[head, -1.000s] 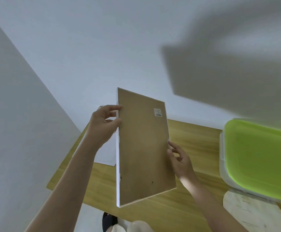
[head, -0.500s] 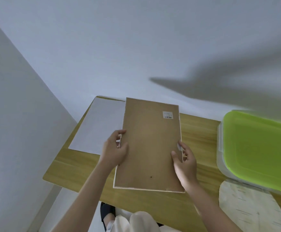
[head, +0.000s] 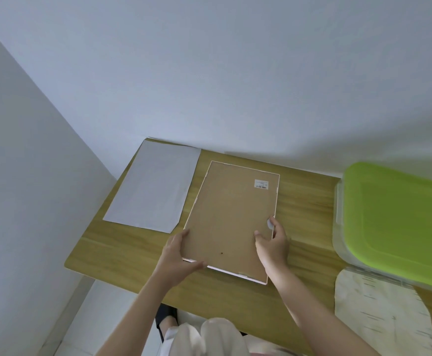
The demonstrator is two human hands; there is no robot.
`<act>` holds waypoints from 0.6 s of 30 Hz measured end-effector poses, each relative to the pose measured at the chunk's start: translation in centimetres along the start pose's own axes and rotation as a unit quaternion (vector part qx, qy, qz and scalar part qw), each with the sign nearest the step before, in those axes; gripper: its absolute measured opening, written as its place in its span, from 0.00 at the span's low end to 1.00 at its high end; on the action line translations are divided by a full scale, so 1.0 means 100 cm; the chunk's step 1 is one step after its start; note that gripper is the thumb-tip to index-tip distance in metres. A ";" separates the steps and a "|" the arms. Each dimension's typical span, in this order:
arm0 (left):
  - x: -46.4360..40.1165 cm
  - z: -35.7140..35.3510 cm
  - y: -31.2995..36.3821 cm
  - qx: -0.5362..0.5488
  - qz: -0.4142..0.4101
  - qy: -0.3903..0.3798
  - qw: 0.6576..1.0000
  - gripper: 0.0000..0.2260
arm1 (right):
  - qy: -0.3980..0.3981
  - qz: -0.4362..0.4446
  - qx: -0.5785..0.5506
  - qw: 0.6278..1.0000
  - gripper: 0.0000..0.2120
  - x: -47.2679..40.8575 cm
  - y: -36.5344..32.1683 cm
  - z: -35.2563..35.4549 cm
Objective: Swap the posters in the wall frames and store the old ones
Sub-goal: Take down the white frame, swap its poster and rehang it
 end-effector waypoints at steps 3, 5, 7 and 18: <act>-0.006 0.006 -0.004 -0.029 -0.007 0.005 1.000 0.46 | -0.010 0.012 0.084 0.996 0.28 -0.005 -0.009 -0.014; -0.009 0.009 -0.006 -0.038 -0.010 0.015 0.999 0.47 | -0.017 0.019 0.138 0.990 0.29 -0.010 -0.014 -0.021; -0.012 0.012 -0.008 -0.052 -0.011 0.024 0.998 0.46 | -0.031 0.029 0.177 0.983 0.30 -0.015 -0.018 -0.029; -0.022 0.027 -0.022 -0.111 -0.007 0.044 0.993 0.46 | -0.077 0.034 0.225 0.971 0.32 -0.015 -0.024 -0.052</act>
Point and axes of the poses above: each hand's wrist, its own x-axis away from the middle knuckle, its own z-axis out of the back of the hand, y = z × x, the point moved 10 cm from there along -x, towards the middle knuckle, and after that the axes turned 8 degrees about -z, right-handed, at the moved point
